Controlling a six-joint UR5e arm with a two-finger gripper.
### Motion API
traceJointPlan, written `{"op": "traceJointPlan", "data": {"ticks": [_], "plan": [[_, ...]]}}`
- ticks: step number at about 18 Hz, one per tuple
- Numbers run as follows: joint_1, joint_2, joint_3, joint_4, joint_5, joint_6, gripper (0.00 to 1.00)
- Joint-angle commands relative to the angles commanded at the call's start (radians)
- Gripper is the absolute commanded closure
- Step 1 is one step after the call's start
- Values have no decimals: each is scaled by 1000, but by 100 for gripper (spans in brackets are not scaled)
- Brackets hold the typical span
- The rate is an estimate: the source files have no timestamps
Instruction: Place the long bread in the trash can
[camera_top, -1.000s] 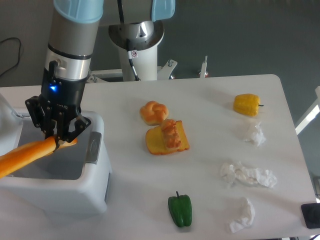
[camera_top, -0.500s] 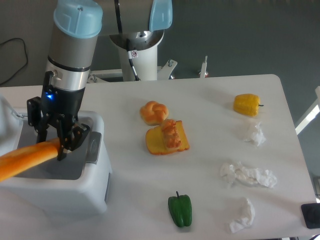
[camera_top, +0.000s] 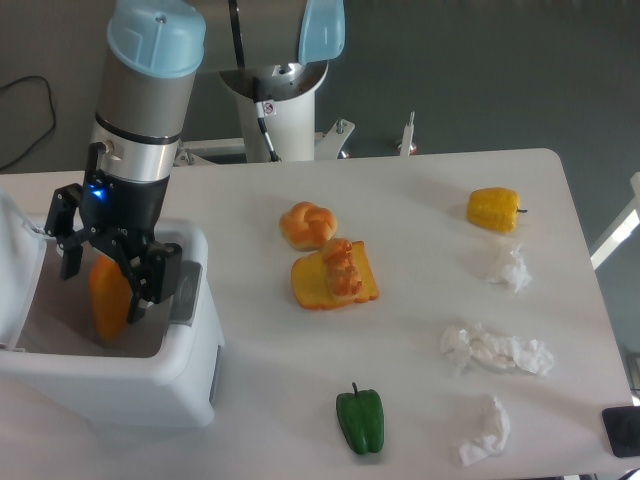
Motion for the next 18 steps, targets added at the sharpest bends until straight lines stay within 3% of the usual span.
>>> {"op": "traceJointPlan", "data": {"ticks": [4,8,11,18], "plan": [[118,28,17,0,-37,9,0],[248,34,-6,-5,-57,128,0],[353,35,-54,-8,47,257,0],[447,-6,-100,-9,213,382,0]]}}
